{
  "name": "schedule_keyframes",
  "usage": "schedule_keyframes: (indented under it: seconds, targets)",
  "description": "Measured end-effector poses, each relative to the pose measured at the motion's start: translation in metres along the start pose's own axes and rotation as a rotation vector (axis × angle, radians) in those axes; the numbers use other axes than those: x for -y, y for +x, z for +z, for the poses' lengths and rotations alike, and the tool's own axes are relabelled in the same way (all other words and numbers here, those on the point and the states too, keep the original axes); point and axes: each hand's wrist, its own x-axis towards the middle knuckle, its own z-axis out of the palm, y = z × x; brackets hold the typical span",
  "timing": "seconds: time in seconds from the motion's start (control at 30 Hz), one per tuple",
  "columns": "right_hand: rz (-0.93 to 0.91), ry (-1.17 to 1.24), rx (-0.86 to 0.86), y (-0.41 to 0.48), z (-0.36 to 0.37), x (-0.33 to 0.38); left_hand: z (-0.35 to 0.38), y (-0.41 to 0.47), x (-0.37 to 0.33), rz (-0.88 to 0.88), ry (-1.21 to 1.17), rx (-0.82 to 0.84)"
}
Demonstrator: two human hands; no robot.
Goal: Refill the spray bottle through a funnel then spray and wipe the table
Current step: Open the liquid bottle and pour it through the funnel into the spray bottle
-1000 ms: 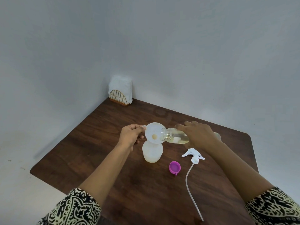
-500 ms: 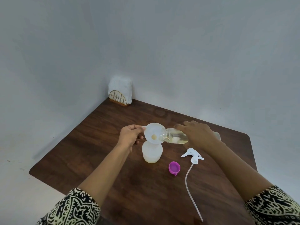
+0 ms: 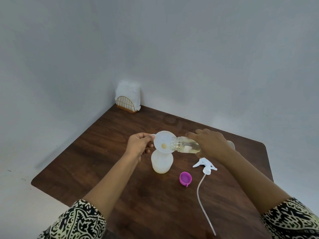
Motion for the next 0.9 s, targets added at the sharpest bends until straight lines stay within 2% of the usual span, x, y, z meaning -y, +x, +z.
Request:
schedule_keyframes:
  seconds: [0.9]
  targets:
    - [0.004, -0.017, 0.010, 0.0006, -0.0022, 0.0004, 0.0002, -0.0008, -0.0003, 0.015, 0.011, 0.002]
